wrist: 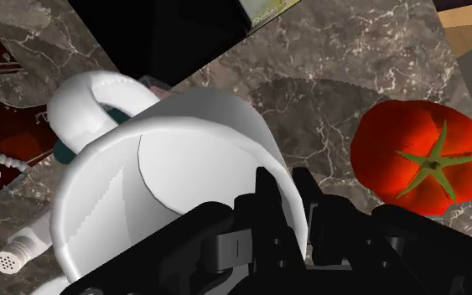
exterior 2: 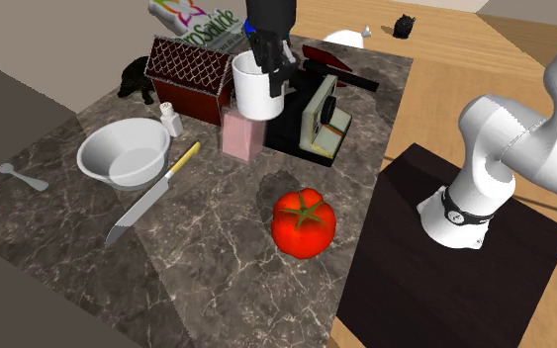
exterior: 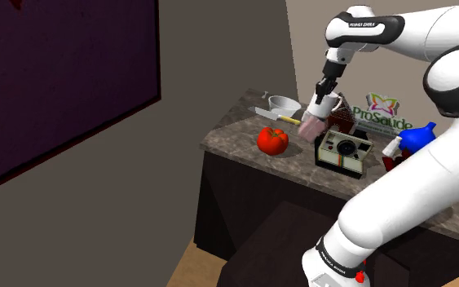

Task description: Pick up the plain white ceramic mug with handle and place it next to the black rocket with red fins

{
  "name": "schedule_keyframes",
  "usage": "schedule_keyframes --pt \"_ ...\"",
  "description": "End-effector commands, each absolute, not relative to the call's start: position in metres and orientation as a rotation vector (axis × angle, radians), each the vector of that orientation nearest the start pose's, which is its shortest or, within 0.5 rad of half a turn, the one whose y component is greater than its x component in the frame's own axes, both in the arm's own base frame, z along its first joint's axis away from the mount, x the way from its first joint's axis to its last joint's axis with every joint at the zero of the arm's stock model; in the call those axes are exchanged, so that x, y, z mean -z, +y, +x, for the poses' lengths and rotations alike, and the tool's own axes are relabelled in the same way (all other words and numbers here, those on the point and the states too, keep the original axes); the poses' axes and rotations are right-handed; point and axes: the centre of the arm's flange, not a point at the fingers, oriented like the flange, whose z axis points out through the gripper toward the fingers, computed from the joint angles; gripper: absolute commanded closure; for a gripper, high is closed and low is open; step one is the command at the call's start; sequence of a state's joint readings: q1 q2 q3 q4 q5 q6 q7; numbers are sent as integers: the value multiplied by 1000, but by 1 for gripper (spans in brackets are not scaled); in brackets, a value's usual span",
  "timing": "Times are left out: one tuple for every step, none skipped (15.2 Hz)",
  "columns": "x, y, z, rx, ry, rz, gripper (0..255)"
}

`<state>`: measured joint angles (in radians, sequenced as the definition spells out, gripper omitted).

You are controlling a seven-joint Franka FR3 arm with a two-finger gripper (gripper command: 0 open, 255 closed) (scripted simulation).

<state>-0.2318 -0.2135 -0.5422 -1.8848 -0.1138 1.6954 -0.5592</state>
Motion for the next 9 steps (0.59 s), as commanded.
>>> schedule_keyframes --pt "-581 -378 310 -10 297 -3127 255" --pt "-581 -378 297 -10 297 -3127 255" --pt "-581 -378 284 -10 297 -3127 255" --pt "-581 -378 271 -10 297 -3127 255" --pt "-581 -378 257 -10 297 -3127 255" --pt "-581 -378 244 -10 297 -3127 255" --pt "-581 -378 231 -10 297 -3127 255" --pt "-581 -378 218 -10 297 -3127 255" --pt "-581 -378 205 -10 297 -3127 255"
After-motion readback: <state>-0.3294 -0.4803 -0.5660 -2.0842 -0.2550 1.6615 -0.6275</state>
